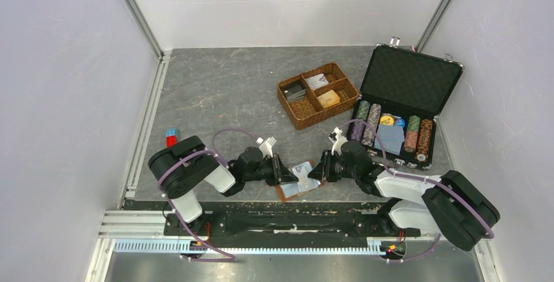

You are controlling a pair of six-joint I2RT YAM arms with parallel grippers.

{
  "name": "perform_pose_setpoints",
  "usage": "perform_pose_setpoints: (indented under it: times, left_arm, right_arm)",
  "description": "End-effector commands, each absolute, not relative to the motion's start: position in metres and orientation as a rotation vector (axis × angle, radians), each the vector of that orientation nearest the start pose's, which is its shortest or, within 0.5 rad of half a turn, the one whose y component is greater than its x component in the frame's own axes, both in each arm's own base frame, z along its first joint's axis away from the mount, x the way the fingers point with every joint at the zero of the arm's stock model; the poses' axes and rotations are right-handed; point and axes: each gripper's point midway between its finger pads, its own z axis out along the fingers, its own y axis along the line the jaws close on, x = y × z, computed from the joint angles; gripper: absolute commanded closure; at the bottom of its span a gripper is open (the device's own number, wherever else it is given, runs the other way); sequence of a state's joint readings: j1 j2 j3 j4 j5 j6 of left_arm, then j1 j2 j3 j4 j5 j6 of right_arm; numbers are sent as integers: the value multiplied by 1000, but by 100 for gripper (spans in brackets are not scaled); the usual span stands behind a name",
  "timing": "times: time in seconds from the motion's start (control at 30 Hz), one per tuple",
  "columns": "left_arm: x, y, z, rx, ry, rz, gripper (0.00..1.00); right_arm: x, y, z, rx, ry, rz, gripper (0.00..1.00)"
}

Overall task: Take the credit cards out of the card holder
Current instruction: Remove the credit card from the card holder.

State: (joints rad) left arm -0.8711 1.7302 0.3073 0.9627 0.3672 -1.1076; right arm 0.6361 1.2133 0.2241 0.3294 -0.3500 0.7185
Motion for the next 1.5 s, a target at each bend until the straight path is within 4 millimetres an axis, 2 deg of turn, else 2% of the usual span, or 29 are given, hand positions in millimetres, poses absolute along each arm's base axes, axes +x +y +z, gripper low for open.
perform_pose_setpoints:
  times: [0.0,0.1,0.23,0.53,0.67,0.73,0.87,0.9,1.03,1.2,1.47]
  left_arm:
    - [152,-328,33,-26,2380,-1478,81]
    - [152,-329,34,-22,2382,-1477,91]
    - [151,-329,34,-20,2385,-1483,96]
    - [153,-334,35,-6,2392,-1485,79]
    - [155,-336,37,-2,2386,-1492,79]
    - [155,-336,37,-4,2385,-1489,81]
    - [155,-335,39,-7,2380,-1489,95]
    - [155,-334,39,-14,2382,-1485,97]
    - [154,-330,43,-37,2394,-1476,98]
    - [155,-313,40,-77,2441,-1379,98]
    - [153,-295,48,0,2452,-1272,98]
  right_arm:
    - [157,215,-1,-80,2518,975,77]
    - [157,215,-1,-83,2517,975,77]
    - [157,215,0,-85,2513,979,77]
    - [156,214,-1,-82,2516,975,77]
    - [156,214,-1,-82,2514,975,77]
    - [156,213,-2,-81,2517,971,77]
    - [156,213,-3,-79,2519,968,77]
    - [155,213,-3,-78,2520,968,77]
    - [156,212,-3,-77,2519,961,77]
    - [156,211,-5,-77,2525,951,77]
    - [164,215,4,-138,2500,934,76]
